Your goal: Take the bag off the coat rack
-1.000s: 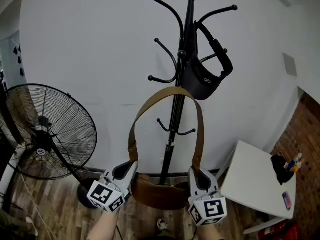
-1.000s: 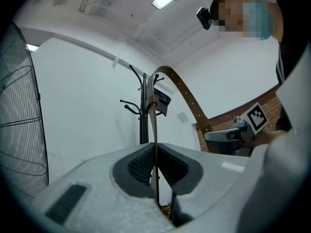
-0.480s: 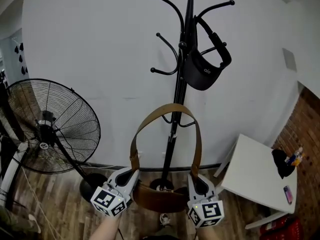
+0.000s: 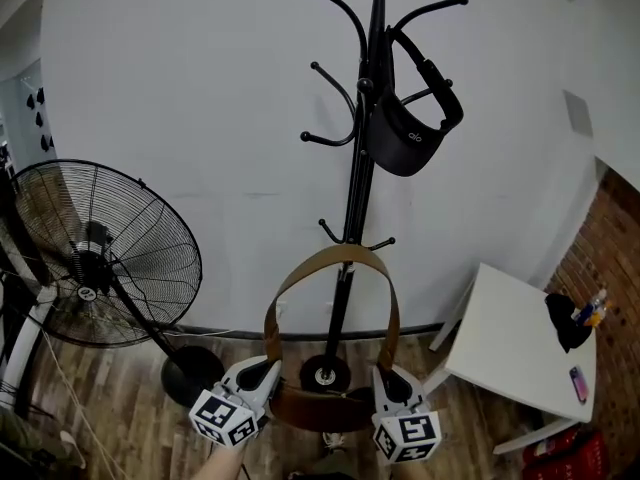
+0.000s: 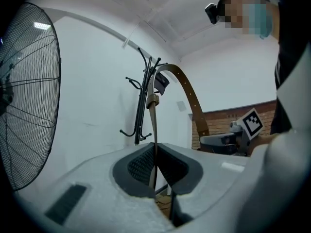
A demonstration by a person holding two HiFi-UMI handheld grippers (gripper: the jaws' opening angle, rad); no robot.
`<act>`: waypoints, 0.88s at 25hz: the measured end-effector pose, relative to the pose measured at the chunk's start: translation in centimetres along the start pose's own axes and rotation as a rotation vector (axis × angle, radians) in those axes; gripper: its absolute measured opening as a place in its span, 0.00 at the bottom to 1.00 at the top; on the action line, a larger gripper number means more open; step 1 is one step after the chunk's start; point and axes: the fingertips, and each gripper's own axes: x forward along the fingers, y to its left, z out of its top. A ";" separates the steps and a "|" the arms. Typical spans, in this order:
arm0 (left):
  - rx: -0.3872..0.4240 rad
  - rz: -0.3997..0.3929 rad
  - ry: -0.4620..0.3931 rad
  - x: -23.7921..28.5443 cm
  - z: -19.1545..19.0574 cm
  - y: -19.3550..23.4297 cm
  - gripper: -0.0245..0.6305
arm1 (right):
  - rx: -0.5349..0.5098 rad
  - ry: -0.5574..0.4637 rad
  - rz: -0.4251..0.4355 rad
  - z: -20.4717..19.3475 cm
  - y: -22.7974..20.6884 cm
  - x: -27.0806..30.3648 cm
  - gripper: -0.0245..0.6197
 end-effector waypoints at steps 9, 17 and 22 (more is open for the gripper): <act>-0.033 -0.009 0.070 -1.1 -3.7 -0.4 0.06 | 0.033 0.079 -0.005 -3.9 0.5 -0.5 0.08; -0.058 -0.001 0.102 -1.8 -5.2 -0.8 0.06 | 0.041 0.118 0.004 -5.7 1.0 -1.1 0.08; -0.054 0.004 0.108 -2.1 -5.7 -0.8 0.06 | 0.034 0.132 0.018 -6.2 1.3 -1.0 0.08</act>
